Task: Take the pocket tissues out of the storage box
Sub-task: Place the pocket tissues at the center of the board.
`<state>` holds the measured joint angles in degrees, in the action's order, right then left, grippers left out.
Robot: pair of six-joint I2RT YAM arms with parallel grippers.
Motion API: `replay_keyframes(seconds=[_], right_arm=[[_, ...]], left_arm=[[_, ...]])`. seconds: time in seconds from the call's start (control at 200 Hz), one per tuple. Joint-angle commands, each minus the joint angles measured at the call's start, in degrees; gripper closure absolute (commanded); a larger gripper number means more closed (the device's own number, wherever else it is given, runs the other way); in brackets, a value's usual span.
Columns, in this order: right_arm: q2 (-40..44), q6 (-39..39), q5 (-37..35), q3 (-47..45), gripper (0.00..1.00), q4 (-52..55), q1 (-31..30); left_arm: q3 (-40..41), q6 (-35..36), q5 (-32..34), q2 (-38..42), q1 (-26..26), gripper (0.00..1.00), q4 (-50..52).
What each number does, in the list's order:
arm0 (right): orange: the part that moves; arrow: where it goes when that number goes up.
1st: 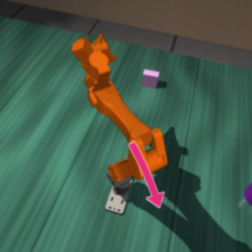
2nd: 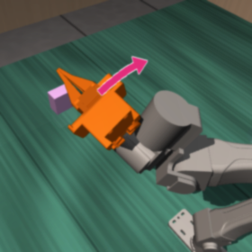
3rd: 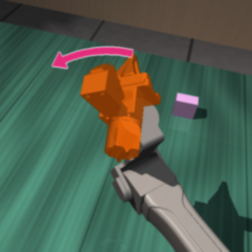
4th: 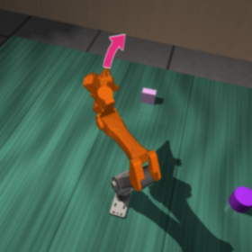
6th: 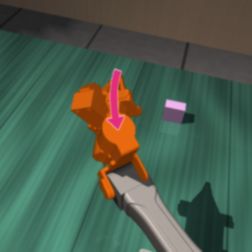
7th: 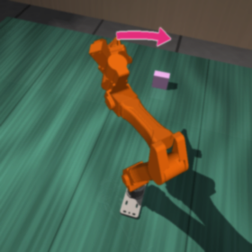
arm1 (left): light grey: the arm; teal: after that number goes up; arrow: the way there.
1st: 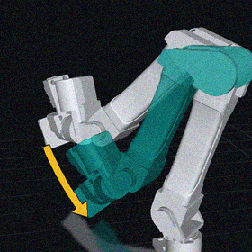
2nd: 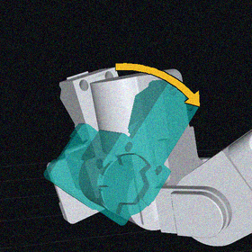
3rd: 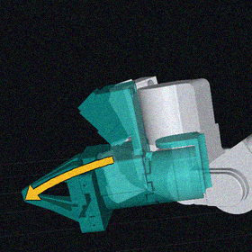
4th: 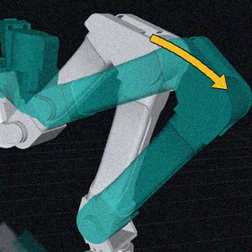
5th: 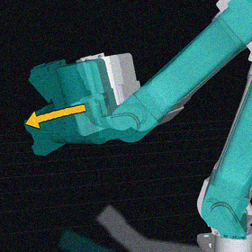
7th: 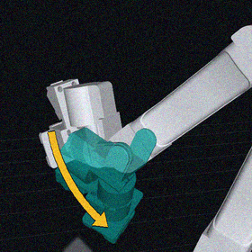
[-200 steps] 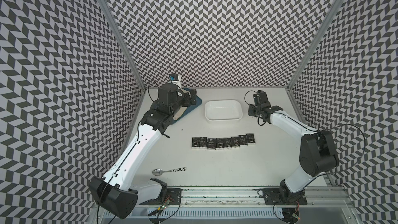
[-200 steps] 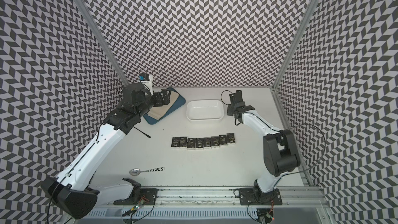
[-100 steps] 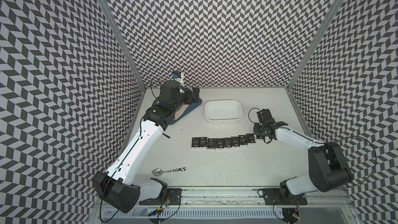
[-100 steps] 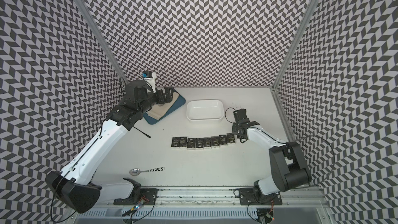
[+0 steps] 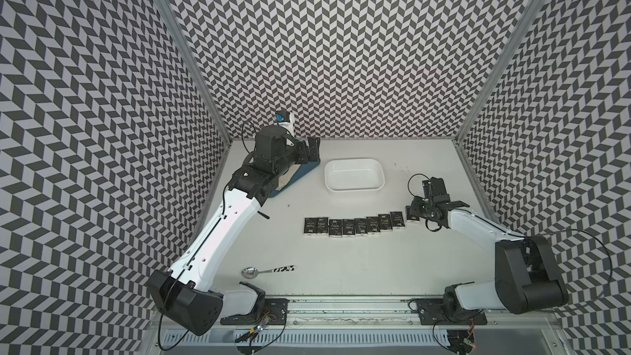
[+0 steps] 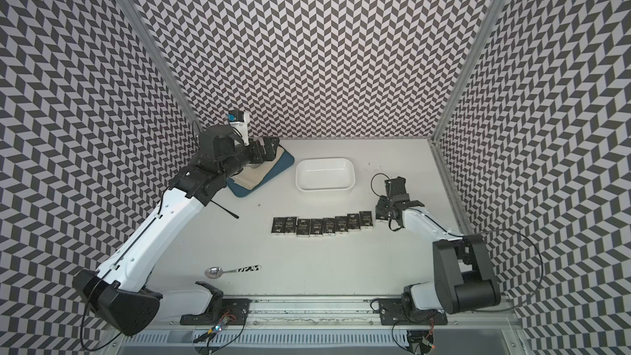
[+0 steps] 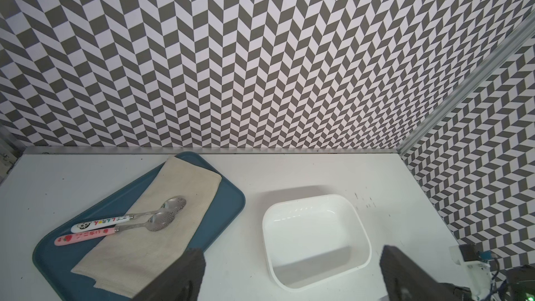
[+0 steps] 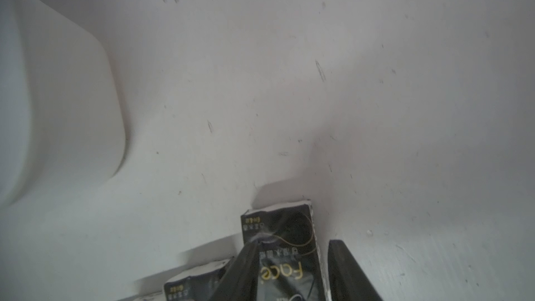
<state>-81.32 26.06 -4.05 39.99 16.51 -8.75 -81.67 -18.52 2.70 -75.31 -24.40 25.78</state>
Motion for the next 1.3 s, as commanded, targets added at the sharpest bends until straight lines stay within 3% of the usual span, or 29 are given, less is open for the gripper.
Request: replay_keyframes(seconds=[0.0,0.135,0.295,0.441,0.911,1.137,1.297], right_arm=[[-1.1,1.5,2.7,-1.4,0.54,-5.1,0.4],[-1.7,1.4,3.2,-3.2,0.54,-6.5,0.5],[-1.3,1.0,3.4,-6.6,0.71,-8.0,0.6],[0.3,1.0,3.9,-7.5,0.75,-7.4,0.5],[6.5,0.7,2.2,-9.0,0.75,-3.0,-0.5],[9.5,-1.0,-2.0,-3.2,0.61,1.8,-0.7],[7.0,-0.6,-0.5,-4.4,0.59,-0.3,-0.7]], left_arm=[[-1.7,0.2,0.2,-0.7,-0.6,0.01,0.1],[-1.7,0.1,0.8,-0.7,-0.9,0.01,0.1],[-1.9,0.2,0.9,-1.3,-1.1,0.01,-0.2],[-2.1,0.3,0.8,-1.7,-1.1,0.01,-0.4],[-1.3,0.4,0.1,-0.4,-1.0,0.01,-0.6],[-1.3,-0.3,0.5,1.1,-1.1,0.01,-0.2],[-1.0,-0.3,0.9,1.7,-1.1,0.01,0.0]])
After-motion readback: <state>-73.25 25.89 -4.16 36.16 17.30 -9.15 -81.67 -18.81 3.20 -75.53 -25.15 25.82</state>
